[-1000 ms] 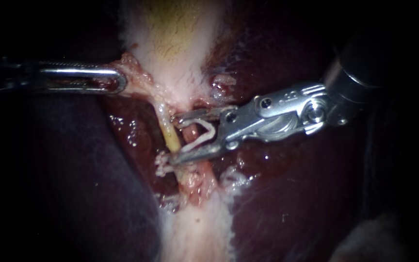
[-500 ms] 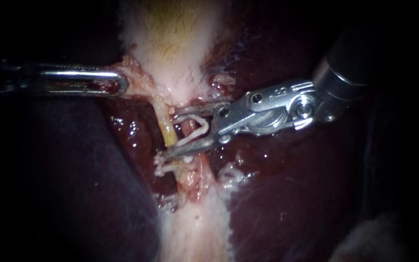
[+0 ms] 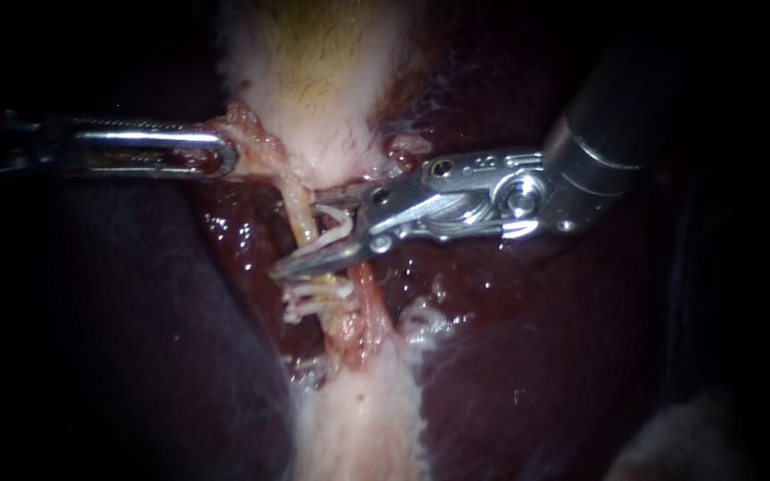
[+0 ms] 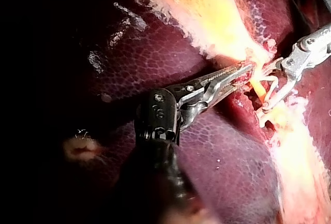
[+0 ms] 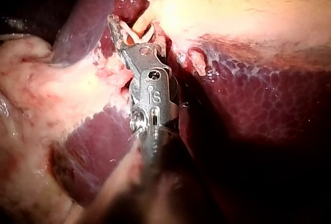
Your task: Clipping third clip left tube
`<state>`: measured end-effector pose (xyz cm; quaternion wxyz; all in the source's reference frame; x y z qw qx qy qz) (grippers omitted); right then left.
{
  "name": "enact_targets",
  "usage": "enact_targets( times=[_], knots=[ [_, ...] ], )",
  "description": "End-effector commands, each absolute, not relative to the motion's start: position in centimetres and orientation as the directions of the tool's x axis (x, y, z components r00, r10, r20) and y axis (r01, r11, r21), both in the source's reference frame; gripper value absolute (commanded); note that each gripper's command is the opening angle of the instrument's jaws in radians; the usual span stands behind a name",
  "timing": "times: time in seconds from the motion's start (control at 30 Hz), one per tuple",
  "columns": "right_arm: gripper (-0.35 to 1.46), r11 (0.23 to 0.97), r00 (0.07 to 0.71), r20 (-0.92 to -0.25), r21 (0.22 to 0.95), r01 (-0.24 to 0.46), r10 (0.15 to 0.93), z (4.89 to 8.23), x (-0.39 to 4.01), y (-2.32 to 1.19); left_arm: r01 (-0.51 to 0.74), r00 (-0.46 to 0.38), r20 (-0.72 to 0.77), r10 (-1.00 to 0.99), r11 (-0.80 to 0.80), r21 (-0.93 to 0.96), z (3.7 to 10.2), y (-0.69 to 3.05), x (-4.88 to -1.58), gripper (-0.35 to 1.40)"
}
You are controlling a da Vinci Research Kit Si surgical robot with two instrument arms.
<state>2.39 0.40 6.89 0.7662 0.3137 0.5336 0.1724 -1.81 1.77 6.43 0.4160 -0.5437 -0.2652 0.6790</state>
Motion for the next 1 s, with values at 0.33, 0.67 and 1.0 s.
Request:
enact_targets(
  times=[0.33, 0.67, 1.0],
  knots=[
    [0.47, 0.672, 0.259, -0.68, 0.728, 0.134, 0.686, 6.71, 2.38, 0.42, -0.276, -0.063, -0.518, 0.853, -0.514, -0.812, 6.45, 1.78, -1.8, -0.35],
    [0.45, 0.658, 0.232, -0.674, 0.737, 0.153, 0.701, 6.44, 2.36, 0.42, -0.274, -0.064, -0.518, 0.853, -0.514, -0.813, 6.46, 1.78, -1.77, -0.35],
    [0.37, 0.654, 0.233, -0.67, 0.741, 0.153, 0.705, 6.45, 2.36, 0.42, -0.274, -0.064, -0.518, 0.853, -0.514, -0.813, 6.46, 1.78, -1.77, -0.35]
  ],
)
